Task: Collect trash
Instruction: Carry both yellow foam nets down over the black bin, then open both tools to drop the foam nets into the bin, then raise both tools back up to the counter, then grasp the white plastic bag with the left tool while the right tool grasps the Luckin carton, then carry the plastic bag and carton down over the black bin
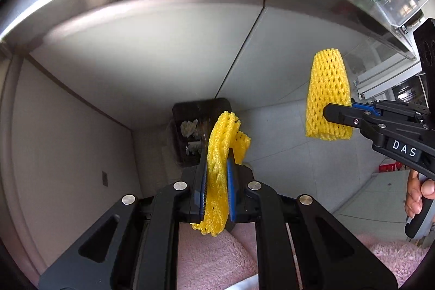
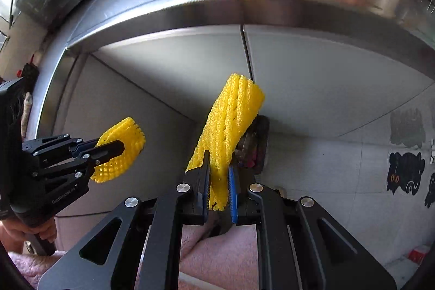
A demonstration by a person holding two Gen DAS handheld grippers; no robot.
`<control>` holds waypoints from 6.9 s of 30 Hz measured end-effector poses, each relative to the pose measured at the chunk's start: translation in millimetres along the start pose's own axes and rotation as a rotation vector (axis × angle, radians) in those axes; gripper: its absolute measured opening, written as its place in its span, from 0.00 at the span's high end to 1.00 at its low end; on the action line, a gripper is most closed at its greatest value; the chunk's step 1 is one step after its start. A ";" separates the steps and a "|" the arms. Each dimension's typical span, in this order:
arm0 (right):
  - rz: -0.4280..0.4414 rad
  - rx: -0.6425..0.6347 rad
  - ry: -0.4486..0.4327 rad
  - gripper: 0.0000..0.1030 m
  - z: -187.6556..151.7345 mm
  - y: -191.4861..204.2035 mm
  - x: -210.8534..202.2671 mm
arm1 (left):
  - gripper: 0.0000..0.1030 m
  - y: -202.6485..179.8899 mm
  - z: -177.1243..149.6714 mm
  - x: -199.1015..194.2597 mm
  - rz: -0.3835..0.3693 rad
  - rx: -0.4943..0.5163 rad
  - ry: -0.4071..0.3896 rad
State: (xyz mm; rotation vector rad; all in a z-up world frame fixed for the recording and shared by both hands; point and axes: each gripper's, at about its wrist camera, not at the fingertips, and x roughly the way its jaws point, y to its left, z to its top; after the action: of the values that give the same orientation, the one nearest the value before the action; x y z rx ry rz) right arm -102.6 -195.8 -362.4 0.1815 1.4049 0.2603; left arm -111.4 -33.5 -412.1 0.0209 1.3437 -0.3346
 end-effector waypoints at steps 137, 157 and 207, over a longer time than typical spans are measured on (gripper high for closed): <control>-0.054 0.059 -0.155 0.70 279.5 -40.3 -21.0 | 0.72 51.2 319.0 -33.8 0.025 0.039 -0.200; -0.076 -0.076 -0.241 0.93 214.9 0.4 -66.5 | 0.77 30.4 213.0 -110.6 0.062 0.028 -0.307; 0.064 -0.045 -0.011 0.95 8.7 13.2 44.9 | 0.77 15.1 -15.1 41.4 0.024 -0.025 -0.018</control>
State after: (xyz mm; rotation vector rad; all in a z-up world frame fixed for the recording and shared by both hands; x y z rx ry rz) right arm -88.5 -170.0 -399.9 0.1907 1.3830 0.3427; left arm -114.3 -25.4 -457.9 0.0125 1.3291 -0.2970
